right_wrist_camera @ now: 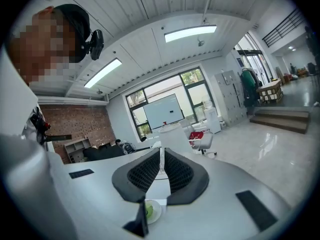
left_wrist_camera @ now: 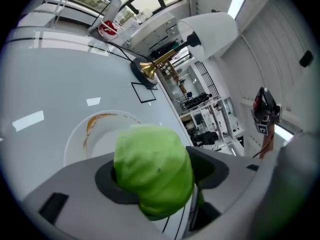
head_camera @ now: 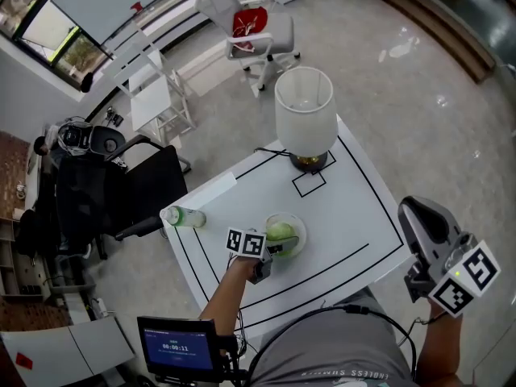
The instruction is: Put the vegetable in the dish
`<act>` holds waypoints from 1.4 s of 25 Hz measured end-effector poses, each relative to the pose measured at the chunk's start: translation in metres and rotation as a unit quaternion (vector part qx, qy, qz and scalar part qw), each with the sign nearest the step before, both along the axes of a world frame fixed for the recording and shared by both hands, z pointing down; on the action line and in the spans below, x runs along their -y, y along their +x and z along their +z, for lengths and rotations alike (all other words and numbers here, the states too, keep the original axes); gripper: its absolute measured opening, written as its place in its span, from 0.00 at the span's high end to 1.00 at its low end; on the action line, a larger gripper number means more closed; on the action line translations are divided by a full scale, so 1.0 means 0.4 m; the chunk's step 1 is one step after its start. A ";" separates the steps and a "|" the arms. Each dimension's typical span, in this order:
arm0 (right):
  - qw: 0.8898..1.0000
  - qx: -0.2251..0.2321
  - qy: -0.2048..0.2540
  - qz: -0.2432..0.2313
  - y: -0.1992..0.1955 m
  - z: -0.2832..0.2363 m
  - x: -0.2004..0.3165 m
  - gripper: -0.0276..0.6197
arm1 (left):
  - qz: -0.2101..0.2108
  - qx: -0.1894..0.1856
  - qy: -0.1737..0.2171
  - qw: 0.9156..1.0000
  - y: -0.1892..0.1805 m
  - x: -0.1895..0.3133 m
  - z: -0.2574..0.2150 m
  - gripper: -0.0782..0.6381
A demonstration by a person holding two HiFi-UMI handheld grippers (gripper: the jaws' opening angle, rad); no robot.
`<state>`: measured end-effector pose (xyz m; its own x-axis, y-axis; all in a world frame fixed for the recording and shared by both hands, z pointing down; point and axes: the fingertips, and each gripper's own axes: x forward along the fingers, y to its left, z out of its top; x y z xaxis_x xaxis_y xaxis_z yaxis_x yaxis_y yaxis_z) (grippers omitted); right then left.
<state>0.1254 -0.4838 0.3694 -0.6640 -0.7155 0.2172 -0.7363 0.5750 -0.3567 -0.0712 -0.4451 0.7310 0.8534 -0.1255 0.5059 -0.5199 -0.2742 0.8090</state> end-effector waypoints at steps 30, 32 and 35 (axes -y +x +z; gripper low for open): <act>1.000 0.000 -0.014 -0.023 -0.045 0.020 -0.010 0.94 | 0.057 0.205 0.225 0.951 -0.091 0.065 -0.039 0.34; 1.000 0.000 -0.014 -0.023 -0.045 0.022 -0.013 0.94 | 0.071 0.220 0.229 0.945 -0.099 0.062 -0.026 0.34; 1.000 -0.001 -0.012 -0.023 -0.043 0.021 -0.018 0.94 | 0.087 0.225 0.216 0.946 -0.096 0.044 0.001 0.34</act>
